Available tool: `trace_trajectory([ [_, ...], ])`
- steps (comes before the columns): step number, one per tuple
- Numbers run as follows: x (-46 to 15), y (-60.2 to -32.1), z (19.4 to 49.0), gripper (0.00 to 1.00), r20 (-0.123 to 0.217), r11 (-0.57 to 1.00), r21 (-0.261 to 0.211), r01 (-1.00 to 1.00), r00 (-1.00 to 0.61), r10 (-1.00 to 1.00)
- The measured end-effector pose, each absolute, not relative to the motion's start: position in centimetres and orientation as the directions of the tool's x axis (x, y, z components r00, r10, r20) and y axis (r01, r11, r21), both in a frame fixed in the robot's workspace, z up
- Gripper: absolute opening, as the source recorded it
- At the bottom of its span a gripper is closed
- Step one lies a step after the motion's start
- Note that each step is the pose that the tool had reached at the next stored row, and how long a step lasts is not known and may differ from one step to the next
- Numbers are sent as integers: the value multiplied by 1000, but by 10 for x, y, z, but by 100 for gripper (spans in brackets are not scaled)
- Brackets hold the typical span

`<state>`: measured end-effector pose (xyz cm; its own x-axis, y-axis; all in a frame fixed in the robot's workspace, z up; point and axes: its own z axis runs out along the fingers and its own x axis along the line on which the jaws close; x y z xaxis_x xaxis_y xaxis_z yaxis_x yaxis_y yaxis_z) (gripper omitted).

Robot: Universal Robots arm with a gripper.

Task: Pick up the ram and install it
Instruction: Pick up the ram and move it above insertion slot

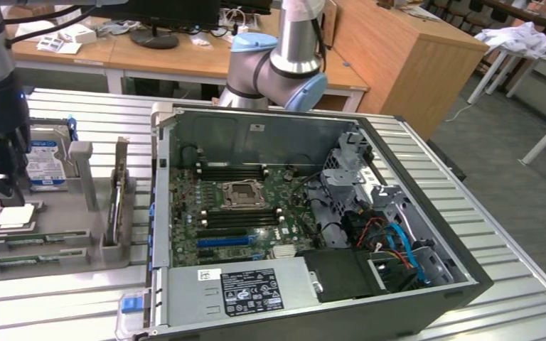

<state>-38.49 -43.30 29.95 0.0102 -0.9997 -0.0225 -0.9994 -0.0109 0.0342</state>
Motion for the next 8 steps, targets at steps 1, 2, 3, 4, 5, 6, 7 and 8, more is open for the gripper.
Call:
trace_trajectory([
  [1, -385, -435, 300, 37, -22, -11, 34, -999, 10, -1000],
  [2, -385, -437, 300, 37, -22, -11, 34, -999, 10, -1000],
  [3, -385, -439, 300, 37, -22, -11, 34, -999, 10, -1000],
  [4, -385, -440, 300, 37, -22, -11, 34, -999, 10, -1000],
  [5, -385, -442, 300, 37, -23, -11, 34, -999, 10, -1000],
  [6, -385, -443, 300, 37, -23, -11, 34, -999, 10, -1000],
  [7, -385, -443, 300, 37, -23, -11, 34, -999, 10, -1000],
  [8, -385, -443, 300, 37, -23, -11, 34, -999, 10, -1000],
])
